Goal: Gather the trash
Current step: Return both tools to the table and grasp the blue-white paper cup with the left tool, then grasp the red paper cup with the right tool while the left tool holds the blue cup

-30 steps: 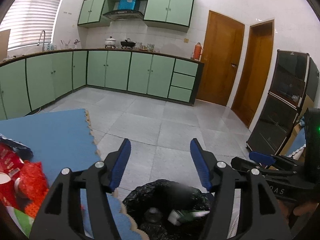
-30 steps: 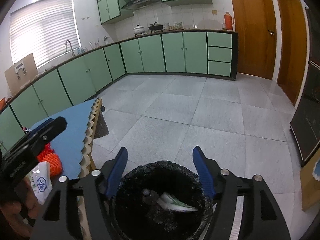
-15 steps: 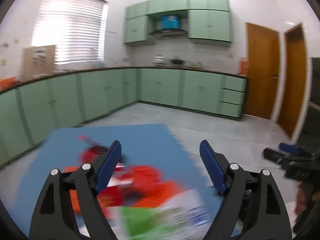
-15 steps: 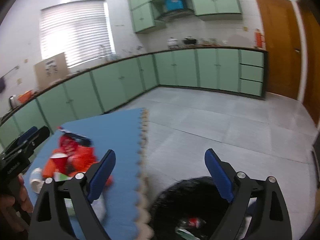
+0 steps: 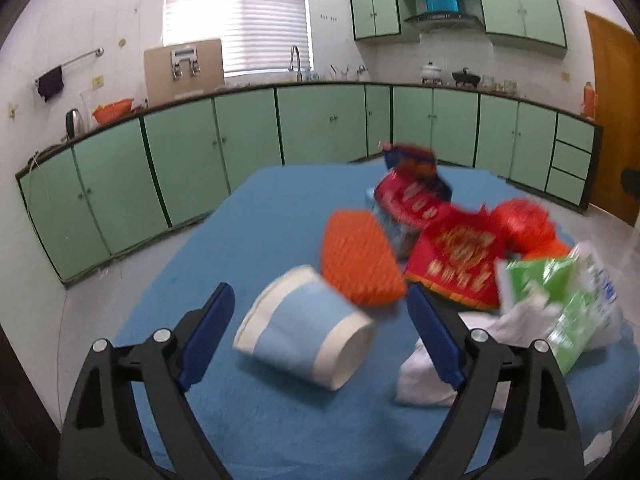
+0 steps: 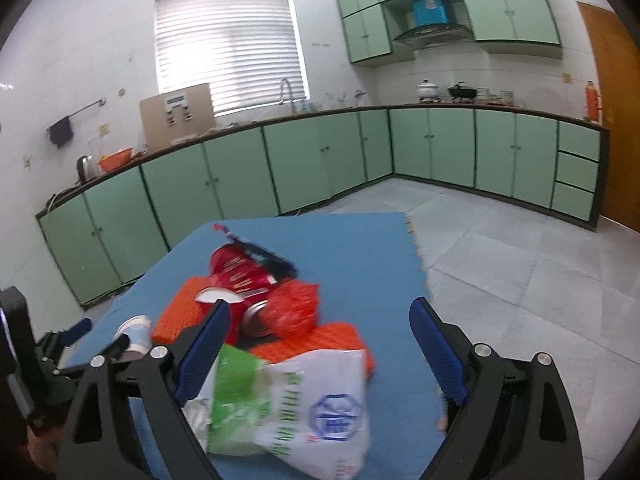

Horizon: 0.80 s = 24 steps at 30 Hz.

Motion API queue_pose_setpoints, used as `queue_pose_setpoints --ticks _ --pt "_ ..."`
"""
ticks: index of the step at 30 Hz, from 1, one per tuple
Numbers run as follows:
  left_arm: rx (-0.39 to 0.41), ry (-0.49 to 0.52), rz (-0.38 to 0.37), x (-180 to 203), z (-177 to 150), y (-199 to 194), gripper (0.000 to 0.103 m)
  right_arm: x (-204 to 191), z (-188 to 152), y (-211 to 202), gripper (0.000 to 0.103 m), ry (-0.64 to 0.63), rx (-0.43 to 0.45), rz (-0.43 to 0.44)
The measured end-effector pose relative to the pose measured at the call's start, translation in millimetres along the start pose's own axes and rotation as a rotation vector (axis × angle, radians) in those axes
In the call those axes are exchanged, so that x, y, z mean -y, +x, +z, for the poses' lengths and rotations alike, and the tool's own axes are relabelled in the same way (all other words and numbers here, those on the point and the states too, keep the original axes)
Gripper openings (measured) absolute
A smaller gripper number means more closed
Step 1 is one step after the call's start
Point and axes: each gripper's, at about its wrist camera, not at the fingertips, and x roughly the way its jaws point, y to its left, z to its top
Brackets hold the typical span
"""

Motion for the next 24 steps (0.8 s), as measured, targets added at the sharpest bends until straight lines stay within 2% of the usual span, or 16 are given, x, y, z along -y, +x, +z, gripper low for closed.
queue_pose_setpoints --ticks 4,8,11,16,18,19,21,24 --pt "-0.058 -0.027 -0.043 -23.4 -13.3 19.6 0.088 -14.0 -4.3 8.7 0.089 -0.028 -0.023 0.012" --pt "-0.081 -0.044 -0.083 -39.5 -17.9 30.8 0.089 -19.5 -4.2 14.3 0.089 -0.029 -0.031 0.007" --pt "-0.100 -0.040 -0.095 -45.5 -22.4 42.2 0.089 -23.5 -3.6 18.3 0.089 -0.024 -0.039 0.007" --pt "-0.131 -0.060 -0.155 -47.5 -21.6 57.0 0.090 -30.8 -4.8 23.9 0.089 -0.047 -0.056 0.004" --pt "-0.123 -0.053 -0.169 -44.5 -21.6 56.8 0.089 -33.5 -4.1 25.2 0.089 -0.051 -0.056 0.005" --pt "-0.116 -0.048 -0.175 -42.7 -20.9 55.9 0.089 -35.2 -2.7 25.6 0.089 -0.053 -0.056 0.004" --pt "-0.106 -0.035 -0.188 -36.8 -19.0 53.7 0.074 -37.3 -1.9 25.9 0.089 -0.058 -0.055 0.002" --pt "-0.095 -0.041 -0.203 -30.5 -17.8 50.1 0.073 -38.1 -1.6 25.6 0.089 -0.059 -0.056 0.001"
